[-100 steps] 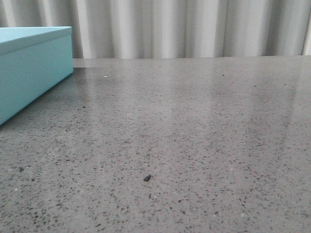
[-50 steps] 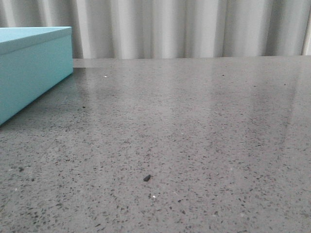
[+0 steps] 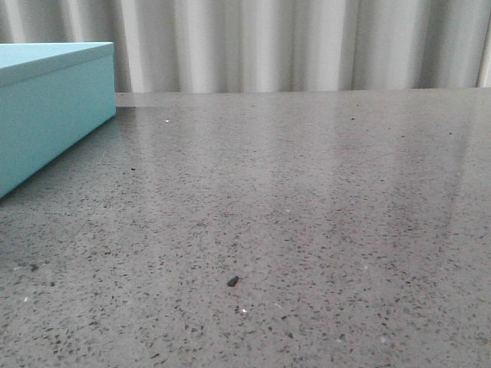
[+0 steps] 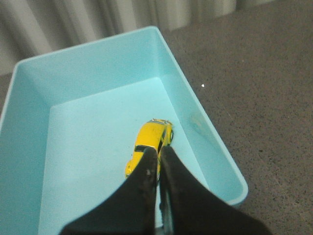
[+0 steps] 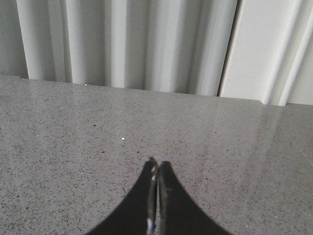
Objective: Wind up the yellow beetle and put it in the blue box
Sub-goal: 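Open the left gripper to release the car inside the box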
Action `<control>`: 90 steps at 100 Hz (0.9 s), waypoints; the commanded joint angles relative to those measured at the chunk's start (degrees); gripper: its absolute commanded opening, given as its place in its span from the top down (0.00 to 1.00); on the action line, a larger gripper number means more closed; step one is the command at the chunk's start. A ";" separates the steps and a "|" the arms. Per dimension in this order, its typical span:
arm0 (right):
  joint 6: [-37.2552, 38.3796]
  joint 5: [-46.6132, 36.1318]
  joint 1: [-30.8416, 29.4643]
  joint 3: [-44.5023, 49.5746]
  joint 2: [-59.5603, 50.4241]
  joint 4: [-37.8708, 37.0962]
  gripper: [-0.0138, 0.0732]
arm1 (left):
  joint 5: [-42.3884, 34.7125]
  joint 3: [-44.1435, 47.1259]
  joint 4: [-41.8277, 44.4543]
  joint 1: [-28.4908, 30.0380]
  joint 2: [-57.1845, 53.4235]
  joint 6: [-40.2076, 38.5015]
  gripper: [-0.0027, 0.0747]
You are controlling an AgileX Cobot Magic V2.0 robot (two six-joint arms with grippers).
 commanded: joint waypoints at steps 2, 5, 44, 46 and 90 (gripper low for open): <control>-0.37 -7.06 -0.09 0.43 0.67 -0.77 0.91 | -7.25 3.41 -1.44 -0.09 -6.82 -0.62 0.99; -0.37 -7.41 -0.09 0.88 0.77 -0.77 0.91 | -7.54 4.80 -1.44 -0.09 -9.43 -0.62 0.99; -0.37 -14.02 -0.09 7.66 0.77 -0.45 0.91 | -10.00 19.80 -1.71 -0.09 -33.89 -0.62 0.99; -0.37 -14.57 -0.09 7.88 0.77 -0.28 0.91 | -10.00 20.32 -1.71 -0.09 -34.81 -0.83 0.99; -0.37 -17.99 -0.09 11.69 0.77 -0.28 0.91 | -10.00 24.13 -3.75 -0.09 -39.41 -1.25 0.99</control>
